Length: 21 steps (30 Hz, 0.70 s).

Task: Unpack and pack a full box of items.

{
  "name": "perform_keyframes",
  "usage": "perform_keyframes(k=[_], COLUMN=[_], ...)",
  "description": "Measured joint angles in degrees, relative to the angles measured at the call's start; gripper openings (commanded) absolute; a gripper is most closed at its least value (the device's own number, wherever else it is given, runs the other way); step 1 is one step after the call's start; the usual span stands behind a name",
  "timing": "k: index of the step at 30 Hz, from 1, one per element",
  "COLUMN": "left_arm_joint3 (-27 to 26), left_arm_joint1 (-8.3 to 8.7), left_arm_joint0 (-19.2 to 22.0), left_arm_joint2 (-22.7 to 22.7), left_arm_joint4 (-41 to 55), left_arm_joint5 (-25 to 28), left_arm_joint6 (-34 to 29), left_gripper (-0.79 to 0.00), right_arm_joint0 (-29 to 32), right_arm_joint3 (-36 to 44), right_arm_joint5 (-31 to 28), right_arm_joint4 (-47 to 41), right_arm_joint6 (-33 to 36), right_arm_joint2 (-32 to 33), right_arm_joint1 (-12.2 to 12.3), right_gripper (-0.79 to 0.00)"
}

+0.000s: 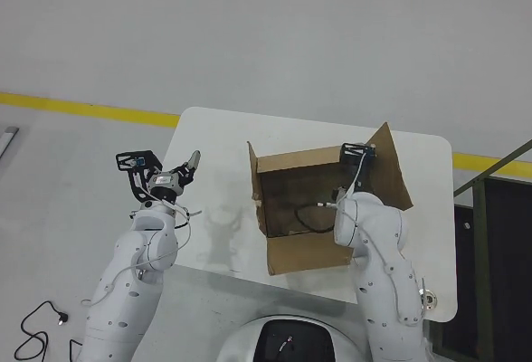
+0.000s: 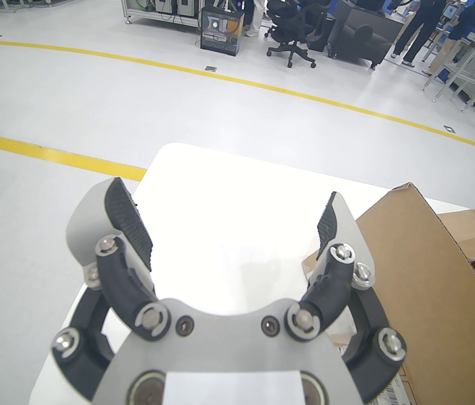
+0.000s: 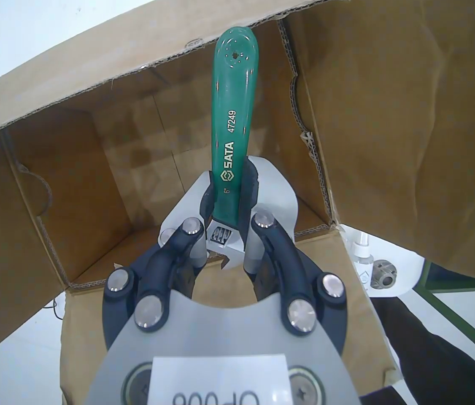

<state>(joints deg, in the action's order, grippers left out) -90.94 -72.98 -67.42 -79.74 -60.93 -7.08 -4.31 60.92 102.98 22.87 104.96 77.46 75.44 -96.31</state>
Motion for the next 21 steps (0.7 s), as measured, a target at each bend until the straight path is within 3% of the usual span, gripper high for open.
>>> perform_keyframes(k=[12, 21], left_arm_joint3=[0.0, 0.0], left_arm_joint1=[0.00, 0.00], left_arm_joint0=[0.0, 0.0], left_arm_joint2=[0.0, 0.0], left_arm_joint4=[0.0, 0.0], left_arm_joint5=[0.0, 0.0], left_arm_joint6=[0.0, 0.0], left_gripper=[0.000, 0.000], right_arm_joint0=[1.5, 2.9], right_arm_joint3=[1.4, 7.5], right_arm_joint5=[-1.7, -4.5], right_arm_joint4=[-0.7, 0.8], right_arm_joint6=[-2.3, 1.9], right_arm_joint2=[0.3, 0.4], right_arm_joint1=[0.1, 0.0], right_gripper=[-0.785, -0.785])
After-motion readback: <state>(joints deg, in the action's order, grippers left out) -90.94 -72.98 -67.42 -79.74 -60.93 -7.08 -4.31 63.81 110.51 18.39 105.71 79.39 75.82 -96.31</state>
